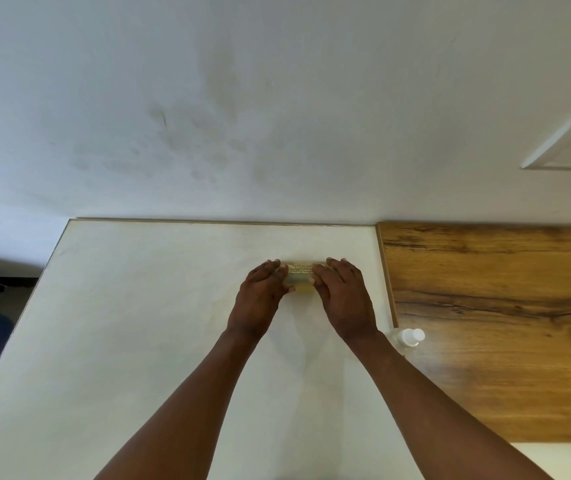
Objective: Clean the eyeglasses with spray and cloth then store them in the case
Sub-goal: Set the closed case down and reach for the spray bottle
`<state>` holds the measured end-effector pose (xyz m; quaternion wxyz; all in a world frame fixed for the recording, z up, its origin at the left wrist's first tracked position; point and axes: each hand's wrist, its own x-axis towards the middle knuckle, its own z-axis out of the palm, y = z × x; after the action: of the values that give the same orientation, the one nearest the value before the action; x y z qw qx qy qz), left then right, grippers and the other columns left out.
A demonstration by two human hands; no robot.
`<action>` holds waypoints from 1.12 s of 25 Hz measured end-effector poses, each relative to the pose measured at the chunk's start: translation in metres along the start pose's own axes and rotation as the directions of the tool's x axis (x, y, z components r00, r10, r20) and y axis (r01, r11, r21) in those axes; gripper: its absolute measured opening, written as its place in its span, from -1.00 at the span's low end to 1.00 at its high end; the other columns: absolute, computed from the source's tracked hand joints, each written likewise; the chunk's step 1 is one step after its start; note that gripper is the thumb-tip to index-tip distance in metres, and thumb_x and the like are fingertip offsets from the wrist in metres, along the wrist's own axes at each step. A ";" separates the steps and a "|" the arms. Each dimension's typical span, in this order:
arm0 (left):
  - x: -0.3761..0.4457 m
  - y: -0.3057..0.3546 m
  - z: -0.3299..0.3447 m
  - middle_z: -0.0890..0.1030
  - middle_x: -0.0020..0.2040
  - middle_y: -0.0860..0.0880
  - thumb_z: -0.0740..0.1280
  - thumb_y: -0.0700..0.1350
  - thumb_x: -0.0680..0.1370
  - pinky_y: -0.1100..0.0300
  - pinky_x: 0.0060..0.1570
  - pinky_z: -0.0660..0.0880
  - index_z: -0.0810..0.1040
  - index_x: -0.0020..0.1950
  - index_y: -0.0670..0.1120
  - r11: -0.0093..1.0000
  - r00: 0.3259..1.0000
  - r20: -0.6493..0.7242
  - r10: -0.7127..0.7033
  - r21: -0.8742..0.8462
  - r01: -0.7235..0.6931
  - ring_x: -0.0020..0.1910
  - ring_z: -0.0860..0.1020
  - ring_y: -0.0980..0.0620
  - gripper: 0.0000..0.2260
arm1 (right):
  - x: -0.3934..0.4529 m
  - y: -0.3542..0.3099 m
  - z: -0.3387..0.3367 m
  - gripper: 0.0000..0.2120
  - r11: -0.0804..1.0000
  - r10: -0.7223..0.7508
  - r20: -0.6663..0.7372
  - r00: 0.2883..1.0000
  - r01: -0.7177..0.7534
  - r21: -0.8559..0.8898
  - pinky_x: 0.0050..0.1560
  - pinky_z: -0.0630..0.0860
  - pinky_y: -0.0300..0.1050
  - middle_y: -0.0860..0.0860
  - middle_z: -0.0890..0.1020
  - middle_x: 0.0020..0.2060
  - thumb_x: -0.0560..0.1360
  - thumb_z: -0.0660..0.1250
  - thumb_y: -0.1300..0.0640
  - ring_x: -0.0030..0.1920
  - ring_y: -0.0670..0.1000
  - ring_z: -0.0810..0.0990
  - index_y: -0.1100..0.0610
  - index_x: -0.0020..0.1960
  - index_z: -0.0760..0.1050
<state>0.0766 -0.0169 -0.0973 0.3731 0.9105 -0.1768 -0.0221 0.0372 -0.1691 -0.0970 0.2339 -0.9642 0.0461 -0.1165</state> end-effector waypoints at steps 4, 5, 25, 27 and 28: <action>-0.001 0.004 0.005 0.44 0.31 -0.27 0.39 -0.21 0.47 0.33 0.25 0.25 0.56 0.17 -0.21 0.974 0.980 -0.060 -0.188 -0.137 0.178 0.30 0.44 -0.12 -0.72 | 0.005 -0.003 -0.001 -0.76 0.957 0.204 0.049 0.978 -0.209 0.199 0.20 0.38 -0.04 0.21 0.52 0.17 0.51 0.32 0.12 0.25 0.18 0.41 0.20 0.12 0.57; -0.002 0.005 0.006 0.43 0.32 -0.27 0.39 -0.20 0.47 0.35 0.24 0.25 0.56 0.17 -0.20 0.962 0.970 -0.076 -0.230 -0.171 0.215 0.30 0.44 -0.10 -0.72 | 0.006 -0.003 -0.001 -0.76 0.930 0.271 0.049 0.961 -0.274 0.246 0.17 0.37 -0.07 0.20 0.47 0.20 0.50 0.33 0.11 0.25 0.16 0.39 0.19 0.13 0.56; -0.050 0.010 0.002 0.59 0.18 -0.10 0.48 -0.11 0.39 0.24 0.10 0.37 0.48 0.27 -0.15 0.676 0.762 -0.050 -0.646 -0.503 0.539 0.13 0.53 0.00 -0.53 | -0.026 -0.021 -0.010 -0.56 0.758 0.570 0.169 0.804 -0.594 0.269 0.10 0.31 -0.10 0.27 0.45 0.18 0.52 0.30 0.08 0.21 0.22 0.40 0.30 0.29 0.33; -0.060 0.011 0.002 0.59 0.20 -0.09 0.47 -0.10 0.40 0.26 0.09 0.36 0.48 0.28 -0.14 0.674 0.758 -0.043 -0.651 -0.493 0.551 0.14 0.53 0.00 -0.52 | -0.036 -0.023 -0.009 -0.57 0.754 0.572 0.170 0.802 -0.596 0.275 0.10 0.30 -0.11 0.27 0.45 0.18 0.53 0.29 0.09 0.22 0.22 0.39 0.31 0.29 0.33; -0.064 0.012 0.002 0.58 0.20 -0.09 0.47 -0.09 0.40 0.27 0.09 0.36 0.47 0.29 -0.14 0.672 0.757 -0.038 -0.652 -0.491 0.554 0.14 0.53 0.01 -0.52 | -0.041 -0.023 -0.009 -0.58 0.755 0.572 0.168 0.803 -0.595 0.276 0.09 0.30 -0.11 0.27 0.45 0.18 0.53 0.28 0.10 0.22 0.22 0.39 0.31 0.29 0.34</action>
<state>0.0125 -0.0044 -0.0966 0.5613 0.8015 0.1864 -0.0886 -0.0035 -0.1465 -0.0869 0.4107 -0.8550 0.3167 -0.0084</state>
